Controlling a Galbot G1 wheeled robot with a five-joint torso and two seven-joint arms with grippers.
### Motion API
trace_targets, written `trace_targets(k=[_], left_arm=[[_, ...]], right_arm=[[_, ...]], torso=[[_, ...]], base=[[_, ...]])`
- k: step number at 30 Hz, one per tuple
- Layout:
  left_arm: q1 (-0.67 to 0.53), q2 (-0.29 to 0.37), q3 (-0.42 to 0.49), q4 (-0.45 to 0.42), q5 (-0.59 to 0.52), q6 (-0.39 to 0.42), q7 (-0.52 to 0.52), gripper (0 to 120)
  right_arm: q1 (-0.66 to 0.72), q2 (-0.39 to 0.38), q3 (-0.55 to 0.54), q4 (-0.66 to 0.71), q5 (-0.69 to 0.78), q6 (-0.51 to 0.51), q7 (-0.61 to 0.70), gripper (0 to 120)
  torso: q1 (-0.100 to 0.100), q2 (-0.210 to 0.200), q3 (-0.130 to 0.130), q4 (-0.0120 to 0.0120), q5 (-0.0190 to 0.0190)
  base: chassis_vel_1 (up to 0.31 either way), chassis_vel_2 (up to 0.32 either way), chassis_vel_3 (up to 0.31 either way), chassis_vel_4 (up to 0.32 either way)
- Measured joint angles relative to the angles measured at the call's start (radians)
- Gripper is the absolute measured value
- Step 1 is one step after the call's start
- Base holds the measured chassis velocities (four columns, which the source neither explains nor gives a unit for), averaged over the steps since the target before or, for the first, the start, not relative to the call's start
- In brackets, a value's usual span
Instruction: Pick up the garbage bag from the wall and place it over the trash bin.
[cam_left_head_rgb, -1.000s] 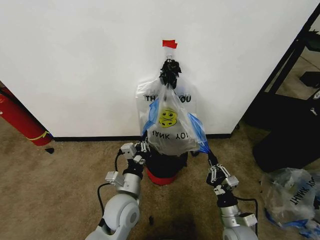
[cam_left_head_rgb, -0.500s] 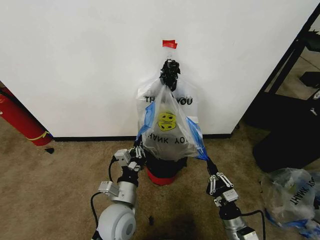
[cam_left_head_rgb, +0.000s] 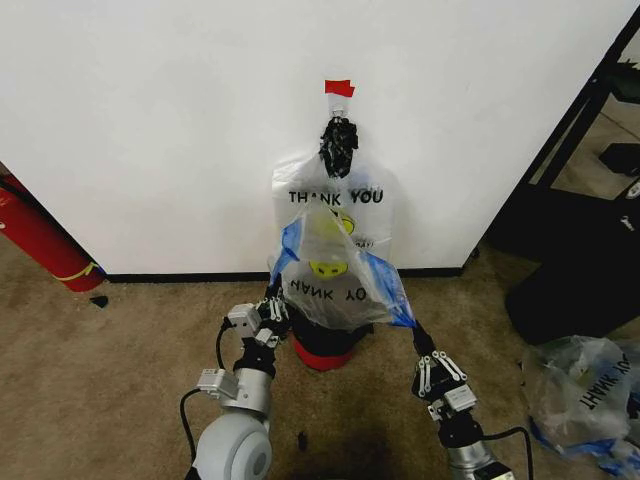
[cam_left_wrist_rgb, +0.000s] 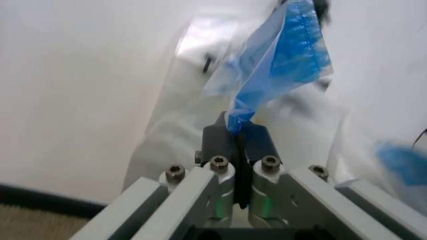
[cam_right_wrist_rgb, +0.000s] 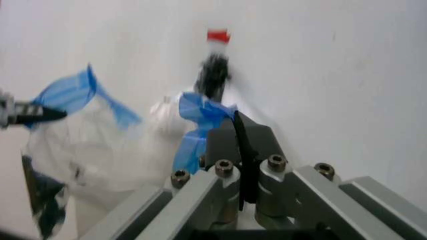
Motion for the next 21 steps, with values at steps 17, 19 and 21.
trace_targets(k=[17,19,21], left_arm=[[0.065,0.015,0.006,-0.254,-0.008,0.04,0.002,0],[0.069,0.019,0.006,-0.268,-0.007,0.047,0.002,0],[0.073,0.021,0.005,-0.28,-0.006,0.057,0.002,0]], right_arm=[[0.054,-0.014,0.016,0.282,0.037,-0.013,-0.023,0],[0.059,-0.016,0.015,0.294,0.037,-0.021,-0.025,0],[0.062,-0.02,0.017,0.299,0.035,-0.036,-0.025,0]], torso=[[0.0,0.0,0.0,0.0001,0.0],[0.0,0.0,0.0,0.0001,0.0],[0.0,0.0,0.0,0.0001,0.0]], base=[[0.0,0.0,0.0,0.0],[0.0,0.0,0.0,0.0],[0.0,0.0,0.0,0.0]])
